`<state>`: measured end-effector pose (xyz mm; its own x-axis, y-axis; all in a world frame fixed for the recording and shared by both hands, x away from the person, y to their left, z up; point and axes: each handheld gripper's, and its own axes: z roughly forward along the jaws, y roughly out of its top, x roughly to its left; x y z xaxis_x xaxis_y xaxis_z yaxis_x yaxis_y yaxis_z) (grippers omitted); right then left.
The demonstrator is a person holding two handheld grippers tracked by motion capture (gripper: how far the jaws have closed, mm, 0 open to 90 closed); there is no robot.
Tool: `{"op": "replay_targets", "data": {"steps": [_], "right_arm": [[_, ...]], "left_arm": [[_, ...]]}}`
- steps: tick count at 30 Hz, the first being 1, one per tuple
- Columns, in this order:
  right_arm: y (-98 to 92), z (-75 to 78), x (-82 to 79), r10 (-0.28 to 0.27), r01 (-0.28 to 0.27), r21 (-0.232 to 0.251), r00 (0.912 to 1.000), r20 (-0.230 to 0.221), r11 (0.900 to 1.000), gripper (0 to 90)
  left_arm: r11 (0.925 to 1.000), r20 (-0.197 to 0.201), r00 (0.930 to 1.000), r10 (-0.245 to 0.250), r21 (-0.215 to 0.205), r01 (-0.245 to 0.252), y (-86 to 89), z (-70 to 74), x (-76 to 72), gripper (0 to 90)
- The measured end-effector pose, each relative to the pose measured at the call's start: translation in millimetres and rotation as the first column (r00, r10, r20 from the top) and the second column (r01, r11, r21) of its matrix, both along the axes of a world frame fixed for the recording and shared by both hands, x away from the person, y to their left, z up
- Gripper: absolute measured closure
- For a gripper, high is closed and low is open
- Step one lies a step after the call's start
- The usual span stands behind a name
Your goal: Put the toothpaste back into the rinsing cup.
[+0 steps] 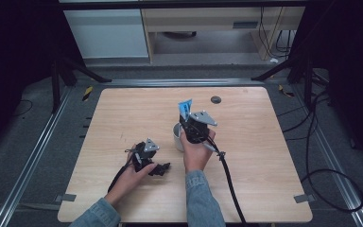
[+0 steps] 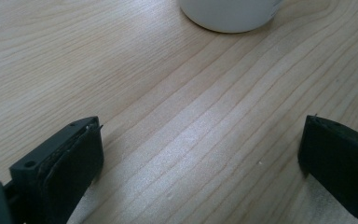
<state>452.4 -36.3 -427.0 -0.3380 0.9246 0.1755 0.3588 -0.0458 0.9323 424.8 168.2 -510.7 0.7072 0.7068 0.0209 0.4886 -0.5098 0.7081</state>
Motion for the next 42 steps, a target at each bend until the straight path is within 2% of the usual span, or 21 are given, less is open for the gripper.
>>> {"op": "replay_targets", "data": {"steps": [11,30,42], "right_arm": [[-1.2,-3.5,0.7,-0.001,0.001,0.014,0.9999,-0.014,1.0,72.5],[-8.7,-1.5,2.8,0.004,-0.004,0.0,0.9994,-0.035,1.0,70.0],[-10.7,-0.2,2.7,-0.014,0.013,-0.031,0.9991,-0.039,0.999,63.5]], "left_arm": [[1.0,0.0,1.0,-0.001,0.001,0.001,0.1,0.0,0.0,0.0],[1.0,0.0,1.0,-0.001,0.001,0.001,-0.2,0.0,0.1,0.0],[1.0,-0.001,1.0,-0.003,0.0,0.003,-0.3,0.0,0.0,0.0]]}}
